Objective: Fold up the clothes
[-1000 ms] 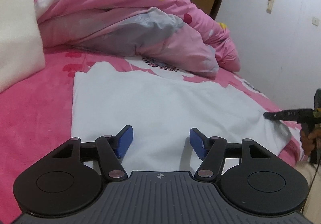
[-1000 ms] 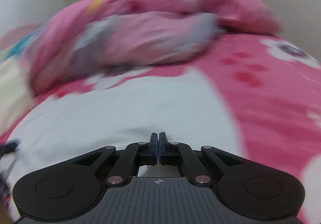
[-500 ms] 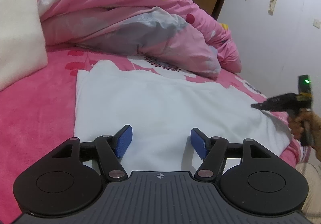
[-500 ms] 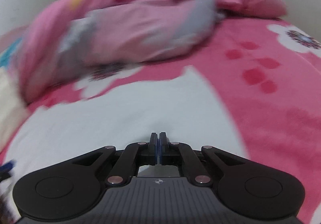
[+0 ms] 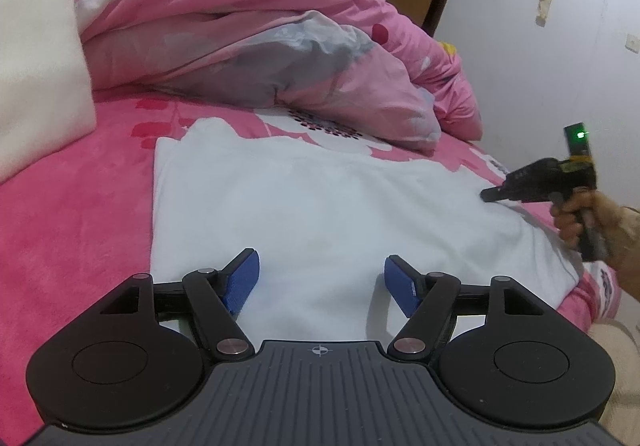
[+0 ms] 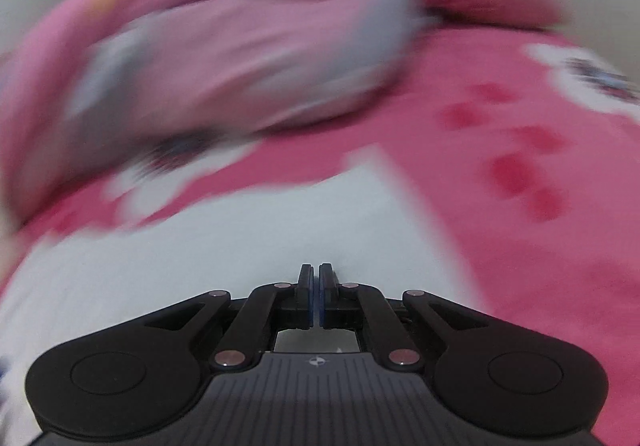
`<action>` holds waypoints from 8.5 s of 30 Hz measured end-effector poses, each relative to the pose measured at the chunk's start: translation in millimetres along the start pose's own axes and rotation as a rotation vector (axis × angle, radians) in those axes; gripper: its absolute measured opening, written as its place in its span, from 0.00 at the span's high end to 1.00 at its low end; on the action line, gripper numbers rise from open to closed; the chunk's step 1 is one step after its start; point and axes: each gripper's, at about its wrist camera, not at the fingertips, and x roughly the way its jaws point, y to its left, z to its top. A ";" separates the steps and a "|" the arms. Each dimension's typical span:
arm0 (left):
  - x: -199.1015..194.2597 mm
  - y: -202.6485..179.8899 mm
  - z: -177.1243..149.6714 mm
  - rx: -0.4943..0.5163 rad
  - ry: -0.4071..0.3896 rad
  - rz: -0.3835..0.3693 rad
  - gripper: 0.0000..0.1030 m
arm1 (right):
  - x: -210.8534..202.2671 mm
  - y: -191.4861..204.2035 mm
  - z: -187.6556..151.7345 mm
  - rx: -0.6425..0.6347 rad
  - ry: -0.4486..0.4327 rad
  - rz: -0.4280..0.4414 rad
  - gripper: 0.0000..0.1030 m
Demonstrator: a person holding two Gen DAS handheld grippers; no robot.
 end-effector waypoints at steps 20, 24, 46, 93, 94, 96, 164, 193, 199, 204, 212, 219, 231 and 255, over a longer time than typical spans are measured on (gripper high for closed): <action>-8.7 12.6 2.1 -0.073 0.008 -0.007 0.31 | 1.7 99.8 -7.0 -0.130 0.055 0.194 0.98; -8.8 14.7 3.3 -0.093 0.014 -0.017 0.31 | -23.6 132.1 -34.7 -0.275 0.125 0.380 0.97; -7.4 13.5 -1.0 -0.078 0.000 -0.009 0.27 | -15.5 -1.0 -17.2 -0.002 0.015 0.150 0.97; -9.3 11.4 -2.9 -0.061 -0.021 0.014 0.24 | -90.8 44.5 -81.5 -0.427 -0.029 -0.002 0.90; -9.8 11.7 -2.9 -0.064 -0.020 0.013 0.24 | -99.1 31.5 -86.7 -0.404 -0.026 -0.028 0.89; -10.1 13.3 -2.1 -0.075 -0.018 0.013 0.24 | -115.7 6.5 -96.8 -0.359 -0.020 -0.080 0.88; -73.3 76.0 -20.0 -0.244 -0.096 0.120 0.16 | -59.9 265.3 -137.6 -0.469 -0.074 0.231 0.85; -93.3 100.5 -20.8 -0.347 -0.167 0.169 0.16 | -18.9 382.7 -177.3 -0.664 -0.060 0.428 0.85; -95.8 104.0 -21.2 -0.358 -0.175 0.167 0.16 | -6.8 375.2 -132.7 -0.565 -0.098 0.322 0.84; -96.1 105.2 -21.1 -0.366 -0.183 0.181 0.16 | 26.1 392.5 -127.9 -0.568 0.017 0.298 0.84; -95.8 104.7 -21.5 -0.364 -0.192 0.208 0.16 | -15.0 375.7 -119.5 -0.414 0.057 0.612 0.85; -92.7 101.3 -19.0 -0.349 -0.192 0.223 0.15 | -39.3 331.2 -160.3 -0.567 0.013 0.448 0.84; -89.8 93.5 -19.2 -0.302 -0.218 0.277 0.16 | -98.2 309.9 -206.8 -0.597 -0.076 0.638 0.85; -80.9 57.0 -10.7 -0.183 -0.281 0.159 0.13 | -115.9 199.0 -235.3 -0.437 0.024 0.694 0.84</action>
